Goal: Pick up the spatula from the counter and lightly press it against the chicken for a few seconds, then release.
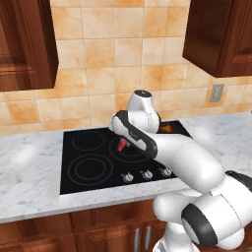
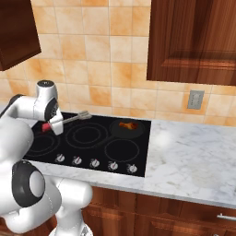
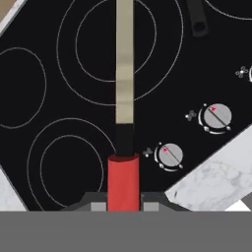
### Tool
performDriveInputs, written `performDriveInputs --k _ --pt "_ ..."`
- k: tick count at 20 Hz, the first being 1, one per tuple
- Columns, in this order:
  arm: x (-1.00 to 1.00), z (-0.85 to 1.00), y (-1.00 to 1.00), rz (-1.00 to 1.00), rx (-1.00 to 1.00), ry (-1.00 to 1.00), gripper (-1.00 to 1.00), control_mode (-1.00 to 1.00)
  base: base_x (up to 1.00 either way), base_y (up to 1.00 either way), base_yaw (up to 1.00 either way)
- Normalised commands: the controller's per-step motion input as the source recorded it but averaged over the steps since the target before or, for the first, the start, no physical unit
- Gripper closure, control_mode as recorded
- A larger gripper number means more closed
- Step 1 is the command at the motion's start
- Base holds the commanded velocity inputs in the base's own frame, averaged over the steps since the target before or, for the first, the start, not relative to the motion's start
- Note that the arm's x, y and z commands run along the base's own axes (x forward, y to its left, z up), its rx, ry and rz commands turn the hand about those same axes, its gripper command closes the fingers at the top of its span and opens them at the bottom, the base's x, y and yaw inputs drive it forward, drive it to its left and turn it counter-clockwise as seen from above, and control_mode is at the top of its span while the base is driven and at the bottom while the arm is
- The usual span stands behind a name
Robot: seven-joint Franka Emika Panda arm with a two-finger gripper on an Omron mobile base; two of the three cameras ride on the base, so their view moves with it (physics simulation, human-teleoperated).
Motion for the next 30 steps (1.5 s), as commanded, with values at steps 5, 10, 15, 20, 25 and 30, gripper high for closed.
performDriveInputs --k 5,10,15,20,25,30 --pt "0.11 0.11 -0.2 -0.04 0.0 0.0 1.0 -1.0 0.0 0.0 0.0" --pt "0.0 0.16 -0.24 0.0 0.0 0.0 1.0 -1.0 0.0 0.0 0.0" --pt "0.0 0.12 -0.36 0.06 0.0 0.0 1.0 -1.0 0.0 0.0 0.0" --pt "0.0 0.0 -0.35 0.13 0.0 0.0 1.0 -1.0 0.0 0.0 0.0" --pt "-0.11 0.02 -0.27 0.21 0.0 0.0 1.0 -1.0 0.0 0.0 0.0" --pt "-0.09 0.15 -0.16 0.2 0.0 0.0 1.0 -1.0 0.0 0.0 0.0"
